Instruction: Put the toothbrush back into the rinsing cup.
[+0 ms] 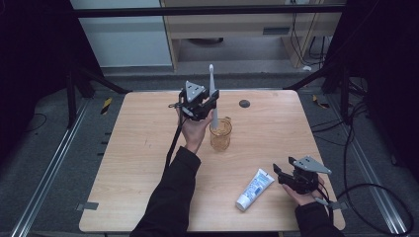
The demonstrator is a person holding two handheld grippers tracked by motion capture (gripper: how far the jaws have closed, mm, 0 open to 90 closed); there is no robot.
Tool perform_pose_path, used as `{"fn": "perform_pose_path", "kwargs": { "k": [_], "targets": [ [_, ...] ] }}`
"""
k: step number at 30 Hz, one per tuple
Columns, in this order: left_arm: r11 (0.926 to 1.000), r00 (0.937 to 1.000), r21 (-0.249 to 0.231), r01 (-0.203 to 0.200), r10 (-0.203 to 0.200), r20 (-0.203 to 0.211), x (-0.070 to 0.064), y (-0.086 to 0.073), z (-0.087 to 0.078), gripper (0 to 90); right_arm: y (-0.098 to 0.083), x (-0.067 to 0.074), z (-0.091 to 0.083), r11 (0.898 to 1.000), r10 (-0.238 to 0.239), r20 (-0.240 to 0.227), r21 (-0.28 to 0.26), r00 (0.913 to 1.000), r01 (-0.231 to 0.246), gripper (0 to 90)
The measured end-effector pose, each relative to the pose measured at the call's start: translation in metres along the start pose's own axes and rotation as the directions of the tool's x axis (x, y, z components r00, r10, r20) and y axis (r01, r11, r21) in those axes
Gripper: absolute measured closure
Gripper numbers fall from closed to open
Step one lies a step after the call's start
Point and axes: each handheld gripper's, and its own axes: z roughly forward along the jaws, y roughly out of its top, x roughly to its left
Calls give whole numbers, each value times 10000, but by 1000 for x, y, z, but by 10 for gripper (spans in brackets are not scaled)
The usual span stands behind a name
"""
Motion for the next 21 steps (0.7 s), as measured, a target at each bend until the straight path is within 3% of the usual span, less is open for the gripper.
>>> {"fn": "perform_pose_path", "kwargs": {
  "k": [21],
  "targets": [
    [9990, 9995, 425, -153, 140, 286, -4, -30, 4, 679, 0, 1, 1, 9999, -120, -14, 46, 9999, 120, 356]
  ]
}}
